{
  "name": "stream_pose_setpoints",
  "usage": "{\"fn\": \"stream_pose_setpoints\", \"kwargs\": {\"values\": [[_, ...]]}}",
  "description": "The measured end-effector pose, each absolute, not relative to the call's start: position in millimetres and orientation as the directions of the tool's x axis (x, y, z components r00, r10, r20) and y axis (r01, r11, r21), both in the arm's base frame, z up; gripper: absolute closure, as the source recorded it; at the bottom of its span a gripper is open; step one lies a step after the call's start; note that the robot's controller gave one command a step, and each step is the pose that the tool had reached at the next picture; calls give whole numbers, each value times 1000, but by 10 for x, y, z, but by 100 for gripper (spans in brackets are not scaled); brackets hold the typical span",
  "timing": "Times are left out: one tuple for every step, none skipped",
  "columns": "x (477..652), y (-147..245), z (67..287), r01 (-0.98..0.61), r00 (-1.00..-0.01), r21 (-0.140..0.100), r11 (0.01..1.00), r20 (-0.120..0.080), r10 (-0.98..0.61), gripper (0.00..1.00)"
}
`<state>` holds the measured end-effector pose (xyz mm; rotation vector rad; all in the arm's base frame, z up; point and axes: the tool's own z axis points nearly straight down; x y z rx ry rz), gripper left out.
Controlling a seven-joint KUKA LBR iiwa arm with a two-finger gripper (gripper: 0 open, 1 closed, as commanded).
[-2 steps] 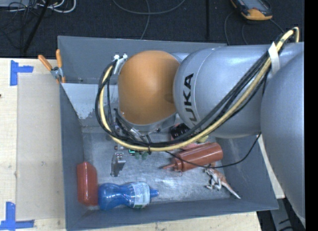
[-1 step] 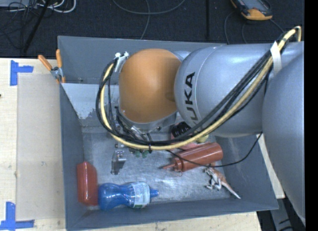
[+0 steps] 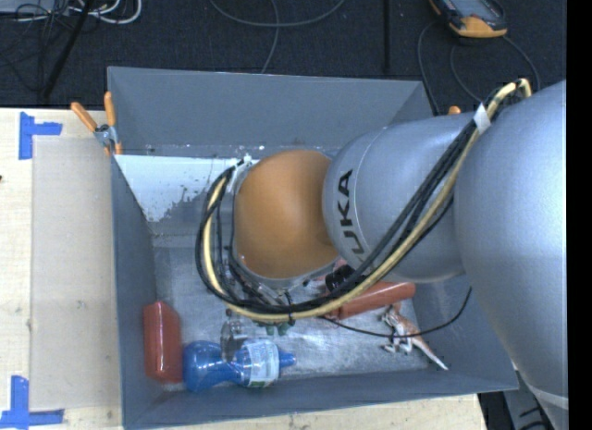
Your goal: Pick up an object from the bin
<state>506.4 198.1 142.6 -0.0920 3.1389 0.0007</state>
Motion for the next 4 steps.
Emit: {"fn": "stream_pose_setpoints", "kwargs": {"values": [[4811,1796,1357,-169,-986,-1,986,6,-169,0],[4741,1832,1089,-131,-991,0,991,3,-131,0],[4801,1822,718,-160,-987,3,987,-13,-160,0],[4850,1797,736,-16,-1000,6,1000,-2,-16,100]]}}
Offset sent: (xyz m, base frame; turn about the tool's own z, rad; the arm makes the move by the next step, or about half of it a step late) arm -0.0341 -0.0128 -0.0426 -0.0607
